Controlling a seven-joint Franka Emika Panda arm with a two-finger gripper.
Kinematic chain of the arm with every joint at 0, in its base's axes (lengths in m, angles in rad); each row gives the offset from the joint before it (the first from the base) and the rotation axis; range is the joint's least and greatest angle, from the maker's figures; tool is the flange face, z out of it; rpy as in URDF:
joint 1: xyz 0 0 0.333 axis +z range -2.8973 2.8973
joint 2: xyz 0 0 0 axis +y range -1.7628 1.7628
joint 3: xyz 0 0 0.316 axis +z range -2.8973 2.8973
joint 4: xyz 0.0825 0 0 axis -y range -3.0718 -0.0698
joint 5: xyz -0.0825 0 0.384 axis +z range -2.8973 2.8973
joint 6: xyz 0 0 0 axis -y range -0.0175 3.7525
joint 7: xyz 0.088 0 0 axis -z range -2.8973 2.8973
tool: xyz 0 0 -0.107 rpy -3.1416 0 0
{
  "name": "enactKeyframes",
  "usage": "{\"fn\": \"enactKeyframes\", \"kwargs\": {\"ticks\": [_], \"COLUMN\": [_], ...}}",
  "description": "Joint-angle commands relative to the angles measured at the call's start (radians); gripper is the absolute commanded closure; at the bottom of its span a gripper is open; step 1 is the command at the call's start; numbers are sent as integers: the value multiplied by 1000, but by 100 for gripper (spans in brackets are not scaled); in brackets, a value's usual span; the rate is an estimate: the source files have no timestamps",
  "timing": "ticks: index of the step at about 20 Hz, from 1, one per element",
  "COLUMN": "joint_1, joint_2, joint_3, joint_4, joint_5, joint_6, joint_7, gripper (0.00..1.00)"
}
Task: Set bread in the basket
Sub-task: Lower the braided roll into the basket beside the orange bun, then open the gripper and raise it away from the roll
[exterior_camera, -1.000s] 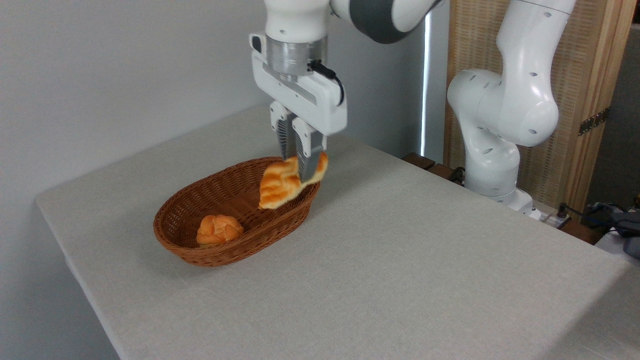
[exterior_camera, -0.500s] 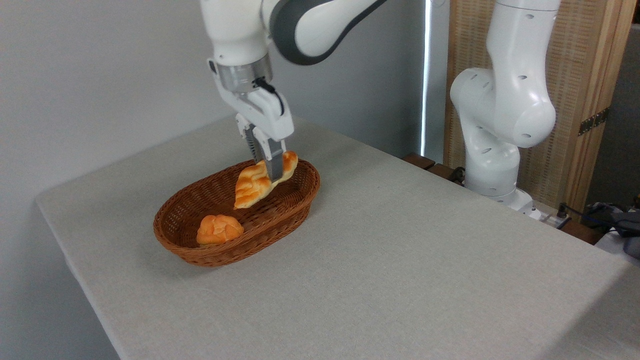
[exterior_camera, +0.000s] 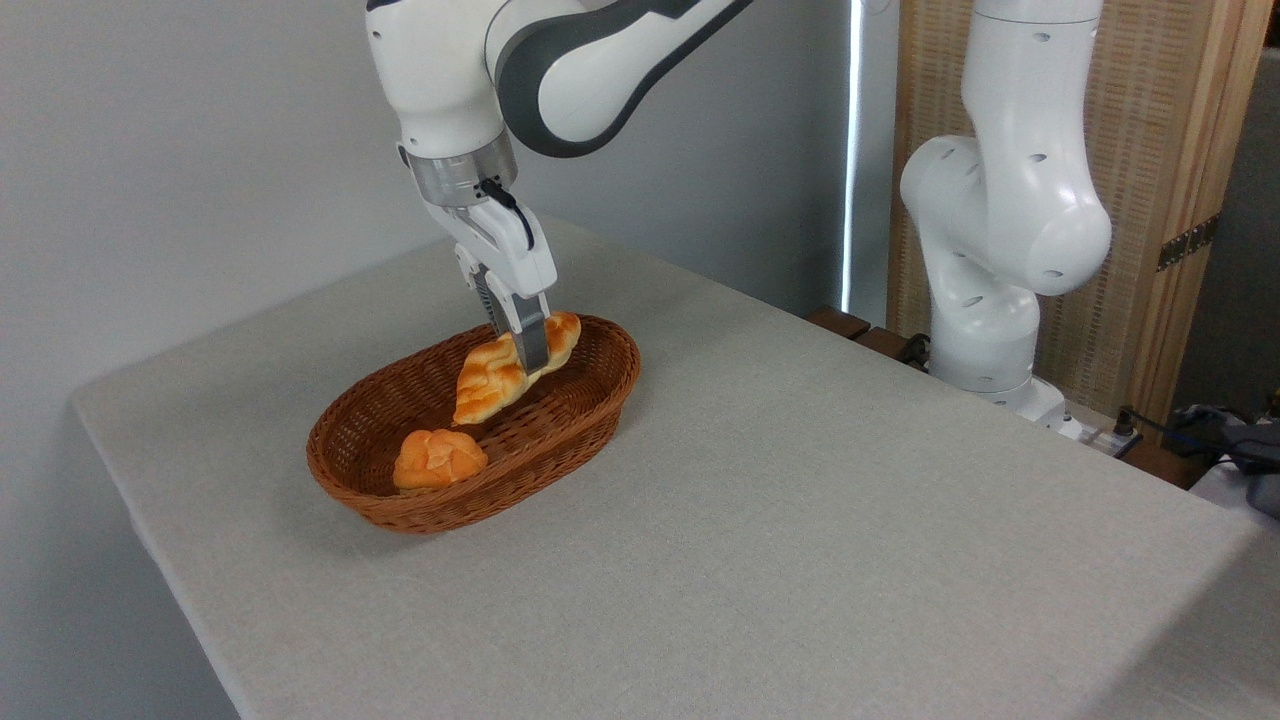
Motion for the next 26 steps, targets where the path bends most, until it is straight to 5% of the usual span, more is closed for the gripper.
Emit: {"fn": "enactKeyframes", "kwargs": {"ticks": [1, 10, 26], "joint_1": [-1, -1, 7], "joint_2": [1, 6, -18], "joint_3": [2, 2, 5], "joint_4": [6, 6, 36], "joint_5": [14, 86, 85], "joint_6": [-2, -9, -11], "joint_7": [-3, -5, -12], "gripper": [11, 0, 0]}}
